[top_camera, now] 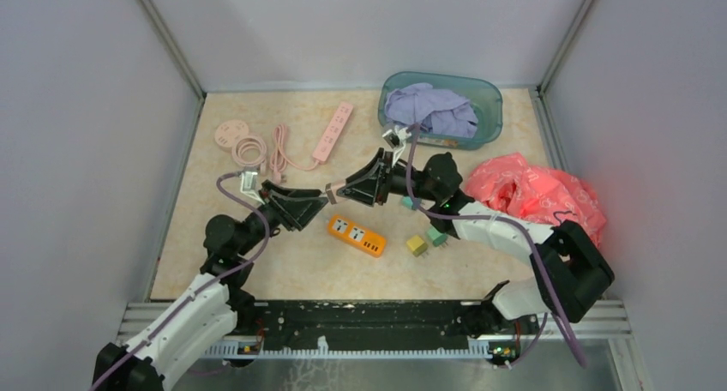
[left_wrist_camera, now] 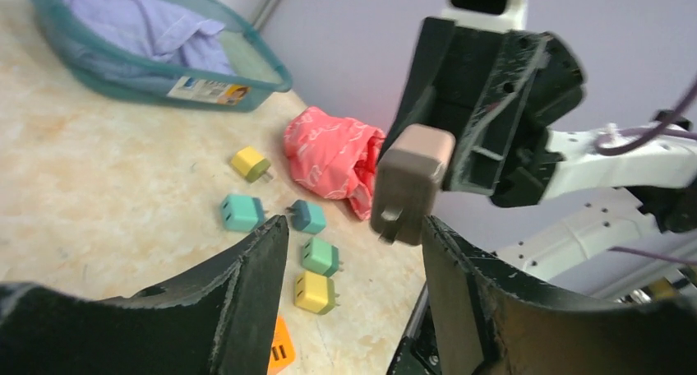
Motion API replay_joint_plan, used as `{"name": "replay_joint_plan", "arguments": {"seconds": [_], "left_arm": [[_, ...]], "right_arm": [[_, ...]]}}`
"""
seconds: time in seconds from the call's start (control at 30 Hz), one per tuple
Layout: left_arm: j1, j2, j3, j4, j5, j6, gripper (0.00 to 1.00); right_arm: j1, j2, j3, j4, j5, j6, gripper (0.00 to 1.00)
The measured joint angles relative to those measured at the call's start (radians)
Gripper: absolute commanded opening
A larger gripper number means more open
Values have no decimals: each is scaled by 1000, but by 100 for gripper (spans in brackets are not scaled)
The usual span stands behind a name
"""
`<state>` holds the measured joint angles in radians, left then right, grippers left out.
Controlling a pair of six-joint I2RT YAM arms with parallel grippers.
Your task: Insert the plug
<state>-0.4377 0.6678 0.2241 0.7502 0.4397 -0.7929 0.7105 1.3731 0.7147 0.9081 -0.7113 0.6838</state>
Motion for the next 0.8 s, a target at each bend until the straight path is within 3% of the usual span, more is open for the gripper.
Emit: {"name": "replay_joint_plan", "arguments": {"seconds": [0.47, 0.8], "left_arm": [[1, -76, 8, -434, -176, 43, 72], [1, 61, 23, -590, -212, -5, 73]], "right_arm": [[0, -78, 152, -655, 130, -430, 0], [20, -70, 211, -912, 260, -597, 0]]}}
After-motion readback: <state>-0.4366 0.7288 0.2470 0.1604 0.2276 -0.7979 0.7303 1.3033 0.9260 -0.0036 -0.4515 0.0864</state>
